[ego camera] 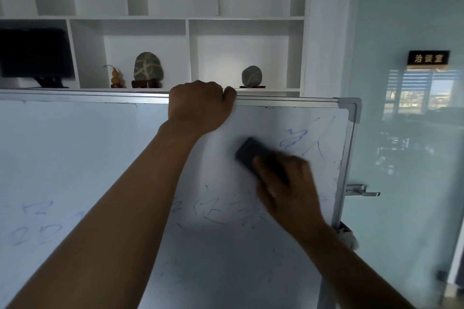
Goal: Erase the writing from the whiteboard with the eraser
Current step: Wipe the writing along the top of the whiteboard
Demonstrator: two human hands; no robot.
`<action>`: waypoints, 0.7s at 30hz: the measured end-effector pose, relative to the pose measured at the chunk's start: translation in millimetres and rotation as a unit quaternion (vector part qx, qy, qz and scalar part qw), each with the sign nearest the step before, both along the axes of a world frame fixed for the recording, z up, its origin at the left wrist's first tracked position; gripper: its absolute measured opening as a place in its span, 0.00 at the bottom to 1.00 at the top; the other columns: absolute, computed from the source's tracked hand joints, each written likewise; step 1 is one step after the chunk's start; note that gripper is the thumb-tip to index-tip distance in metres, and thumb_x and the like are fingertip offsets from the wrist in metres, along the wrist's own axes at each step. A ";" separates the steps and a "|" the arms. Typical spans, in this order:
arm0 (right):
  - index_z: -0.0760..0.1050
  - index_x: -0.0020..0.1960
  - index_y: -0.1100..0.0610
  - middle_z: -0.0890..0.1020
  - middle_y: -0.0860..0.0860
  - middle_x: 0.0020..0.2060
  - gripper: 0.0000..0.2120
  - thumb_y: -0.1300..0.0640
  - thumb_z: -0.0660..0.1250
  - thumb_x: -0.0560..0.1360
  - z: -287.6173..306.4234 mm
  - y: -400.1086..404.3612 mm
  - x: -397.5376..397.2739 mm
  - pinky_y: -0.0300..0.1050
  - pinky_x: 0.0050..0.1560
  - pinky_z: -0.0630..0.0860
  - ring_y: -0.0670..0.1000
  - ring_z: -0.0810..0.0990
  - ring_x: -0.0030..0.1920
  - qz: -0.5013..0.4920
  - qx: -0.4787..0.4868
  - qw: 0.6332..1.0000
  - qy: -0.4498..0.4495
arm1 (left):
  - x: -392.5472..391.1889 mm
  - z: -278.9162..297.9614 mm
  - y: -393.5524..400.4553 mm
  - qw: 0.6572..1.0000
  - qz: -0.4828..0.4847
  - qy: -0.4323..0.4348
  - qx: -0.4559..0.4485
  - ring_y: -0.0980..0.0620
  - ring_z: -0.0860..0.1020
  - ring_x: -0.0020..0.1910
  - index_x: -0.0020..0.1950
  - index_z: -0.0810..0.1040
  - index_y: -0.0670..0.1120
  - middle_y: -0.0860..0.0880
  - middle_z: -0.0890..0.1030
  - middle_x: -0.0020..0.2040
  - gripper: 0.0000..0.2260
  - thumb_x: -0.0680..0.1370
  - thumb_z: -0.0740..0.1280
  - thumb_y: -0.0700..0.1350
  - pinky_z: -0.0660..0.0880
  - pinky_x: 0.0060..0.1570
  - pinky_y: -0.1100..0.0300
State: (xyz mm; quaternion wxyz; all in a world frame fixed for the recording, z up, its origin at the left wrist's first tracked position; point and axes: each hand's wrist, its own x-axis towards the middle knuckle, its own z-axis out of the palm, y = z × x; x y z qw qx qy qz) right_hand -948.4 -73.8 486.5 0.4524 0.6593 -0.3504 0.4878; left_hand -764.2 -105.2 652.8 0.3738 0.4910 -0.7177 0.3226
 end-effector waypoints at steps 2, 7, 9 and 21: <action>0.70 0.67 0.56 0.75 0.61 0.58 0.19 0.53 0.62 0.77 16.8 1.9 -9.2 0.46 0.56 0.68 0.61 0.70 0.55 0.021 -0.016 0.992 -0.120 | -0.4 -0.6 -0.4 1.000 0.005 -0.005 -0.003 0.46 0.71 0.31 0.31 0.69 0.45 0.48 0.71 0.29 0.22 0.81 0.49 0.53 0.59 0.31 0.62; 0.70 0.67 0.54 0.71 0.59 0.59 0.20 0.54 0.65 0.76 -22.9 -0.3 9.9 0.54 0.53 0.74 0.62 0.74 0.51 0.000 0.019 0.999 0.026 | 0.5 1.5 -0.7 1.000 0.007 0.002 0.008 0.46 0.73 0.32 0.32 0.70 0.44 0.47 0.72 0.30 0.23 0.81 0.48 0.53 0.62 0.33 0.61; 0.71 0.67 0.54 0.73 0.60 0.59 0.20 0.54 0.66 0.75 -27.0 -1.3 0.8 0.54 0.54 0.74 0.63 0.76 0.50 -0.012 0.032 0.998 0.058 | 0.6 0.8 -1.3 1.000 0.003 -0.001 0.000 0.46 0.72 0.31 0.32 0.70 0.44 0.47 0.72 0.29 0.23 0.81 0.48 0.53 0.62 0.32 0.62; 0.70 0.66 0.55 0.75 0.62 0.58 0.18 0.53 0.63 0.77 -18.4 7.0 -16.7 0.51 0.54 0.71 0.63 0.74 0.53 -0.010 0.019 0.996 -0.088 | -1.3 -1.1 -0.6 1.000 -0.010 0.023 0.008 0.43 0.75 0.32 0.31 0.72 0.43 0.45 0.73 0.28 0.25 0.81 0.49 0.54 0.74 0.41 0.57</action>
